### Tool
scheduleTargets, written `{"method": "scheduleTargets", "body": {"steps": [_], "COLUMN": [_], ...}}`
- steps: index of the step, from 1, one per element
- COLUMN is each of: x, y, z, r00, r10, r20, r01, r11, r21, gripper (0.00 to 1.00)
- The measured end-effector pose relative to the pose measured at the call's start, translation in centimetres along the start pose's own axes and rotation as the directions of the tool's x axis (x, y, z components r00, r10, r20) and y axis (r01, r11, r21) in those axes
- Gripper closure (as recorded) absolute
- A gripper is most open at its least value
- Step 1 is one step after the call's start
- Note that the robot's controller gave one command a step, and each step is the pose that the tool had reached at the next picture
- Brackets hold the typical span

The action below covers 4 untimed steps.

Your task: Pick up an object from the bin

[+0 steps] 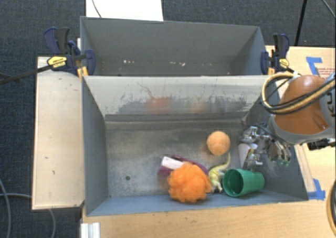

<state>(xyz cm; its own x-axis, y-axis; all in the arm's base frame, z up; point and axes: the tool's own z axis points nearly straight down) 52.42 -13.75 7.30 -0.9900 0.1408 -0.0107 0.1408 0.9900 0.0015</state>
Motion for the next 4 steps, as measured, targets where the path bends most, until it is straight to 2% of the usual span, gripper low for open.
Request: {"method": "scheduleTargets", "body": {"steps": [1, 4], "x": [2.3, 2.29], "y": [0.85, 0.85], "z": [-3.02, -3.03], "r00": [0.999, 1.0], "r10": [0.038, 0.029], "r20": [-0.009, -0.01], "r01": [-0.038, -0.029], "r11": [0.999, 1.0], "r21": [0.001, 0.002], "gripper": [1.0, 1.0]}}
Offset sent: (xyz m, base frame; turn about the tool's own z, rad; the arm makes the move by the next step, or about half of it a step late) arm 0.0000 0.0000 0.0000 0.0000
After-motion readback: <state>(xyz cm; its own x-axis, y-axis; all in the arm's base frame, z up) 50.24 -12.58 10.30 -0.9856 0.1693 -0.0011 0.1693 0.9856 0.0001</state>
